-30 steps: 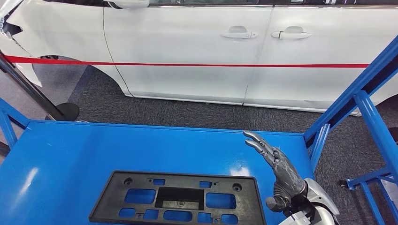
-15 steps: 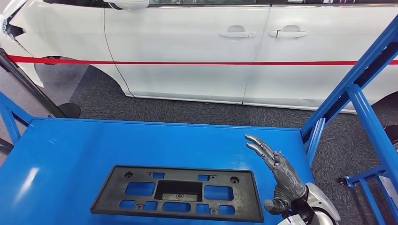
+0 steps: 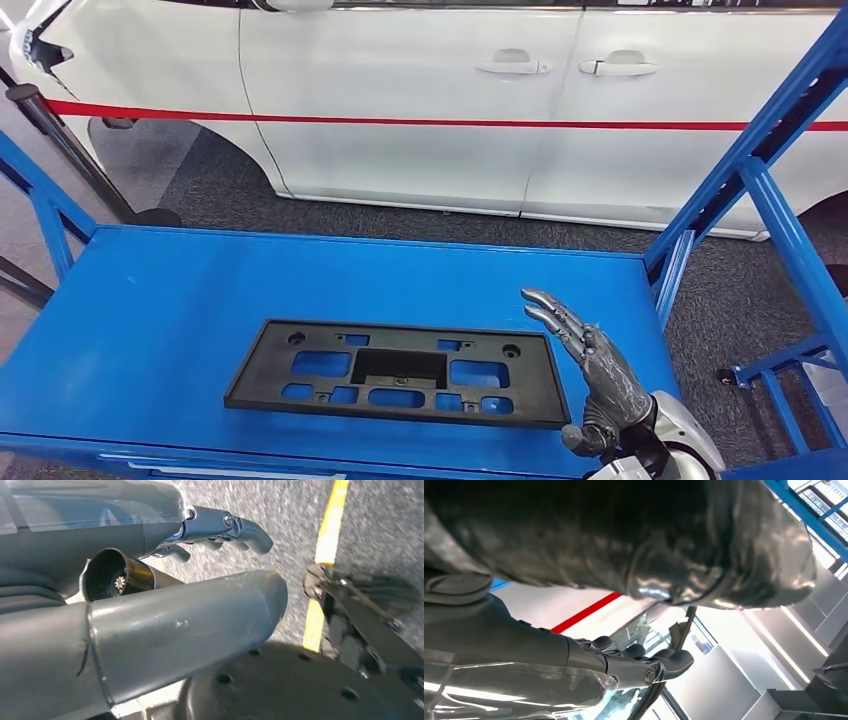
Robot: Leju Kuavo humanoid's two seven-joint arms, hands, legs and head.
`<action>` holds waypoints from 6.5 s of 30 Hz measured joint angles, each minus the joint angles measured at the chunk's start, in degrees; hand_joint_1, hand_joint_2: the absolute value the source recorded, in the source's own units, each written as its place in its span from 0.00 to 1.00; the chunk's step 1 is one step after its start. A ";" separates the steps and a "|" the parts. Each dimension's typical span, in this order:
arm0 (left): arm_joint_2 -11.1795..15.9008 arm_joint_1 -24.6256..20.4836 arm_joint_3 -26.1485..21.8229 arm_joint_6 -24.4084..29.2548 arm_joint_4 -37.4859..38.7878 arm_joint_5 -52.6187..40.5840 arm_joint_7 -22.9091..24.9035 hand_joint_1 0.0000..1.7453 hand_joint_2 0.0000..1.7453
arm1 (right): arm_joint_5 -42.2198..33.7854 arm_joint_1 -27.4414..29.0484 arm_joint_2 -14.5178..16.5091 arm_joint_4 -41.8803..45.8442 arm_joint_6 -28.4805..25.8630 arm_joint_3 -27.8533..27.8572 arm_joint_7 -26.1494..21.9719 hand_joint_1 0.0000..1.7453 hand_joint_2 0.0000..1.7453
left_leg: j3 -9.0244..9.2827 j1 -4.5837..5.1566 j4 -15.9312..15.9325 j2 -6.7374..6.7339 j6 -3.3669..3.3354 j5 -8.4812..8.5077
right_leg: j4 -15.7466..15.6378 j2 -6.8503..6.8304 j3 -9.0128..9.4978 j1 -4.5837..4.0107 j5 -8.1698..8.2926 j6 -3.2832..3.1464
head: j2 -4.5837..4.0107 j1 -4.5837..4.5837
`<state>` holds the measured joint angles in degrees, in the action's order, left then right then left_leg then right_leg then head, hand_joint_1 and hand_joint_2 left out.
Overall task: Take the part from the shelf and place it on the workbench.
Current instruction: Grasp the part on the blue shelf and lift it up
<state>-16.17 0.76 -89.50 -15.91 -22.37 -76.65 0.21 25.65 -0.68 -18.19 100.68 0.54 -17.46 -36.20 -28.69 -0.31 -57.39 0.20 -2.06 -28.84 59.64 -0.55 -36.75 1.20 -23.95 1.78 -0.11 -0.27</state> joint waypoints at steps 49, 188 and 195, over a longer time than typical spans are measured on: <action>-1.03 -0.30 0.00 0.85 -0.02 1.79 0.16 0.00 0.00 | 21.29 -8.93 5.10 -11.65 -17.25 -21.22 14.45 0.00 1.00 | -6.55 0.01 -0.58 -0.24 1.28 5.87 | -1.89 0.31 7.77 -0.90 -5.80 -1.89 | 0.00 -0.04; -2.13 -0.79 0.00 3.34 0.81 3.47 0.55 0.00 1.00 | 47.11 16.32 24.59 12.24 -40.85 5.13 -2.86 1.00 1.00 | -7.67 0.07 0.05 -0.29 -1.29 6.89 | 6.10 0.46 4.83 -0.20 -12.79 0.32 | 0.00 -0.07; -2.12 -1.04 0.00 3.67 0.84 3.47 0.42 0.00 1.00 | 47.55 16.70 24.59 14.91 -40.82 4.70 -2.86 1.00 1.00 | -10.37 0.02 -1.14 -0.34 -0.24 8.62 | -0.48 0.51 11.40 -0.01 -9.95 0.10 | 0.00 -0.04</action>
<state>-18.29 -0.28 -89.50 -12.23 -21.53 -73.17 0.62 73.20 16.02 6.40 115.59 -40.28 -12.76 -39.05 -39.07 -0.29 -58.53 -0.14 -2.30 -20.22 59.15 -0.03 -25.35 1.19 -33.91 1.89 -0.11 -0.31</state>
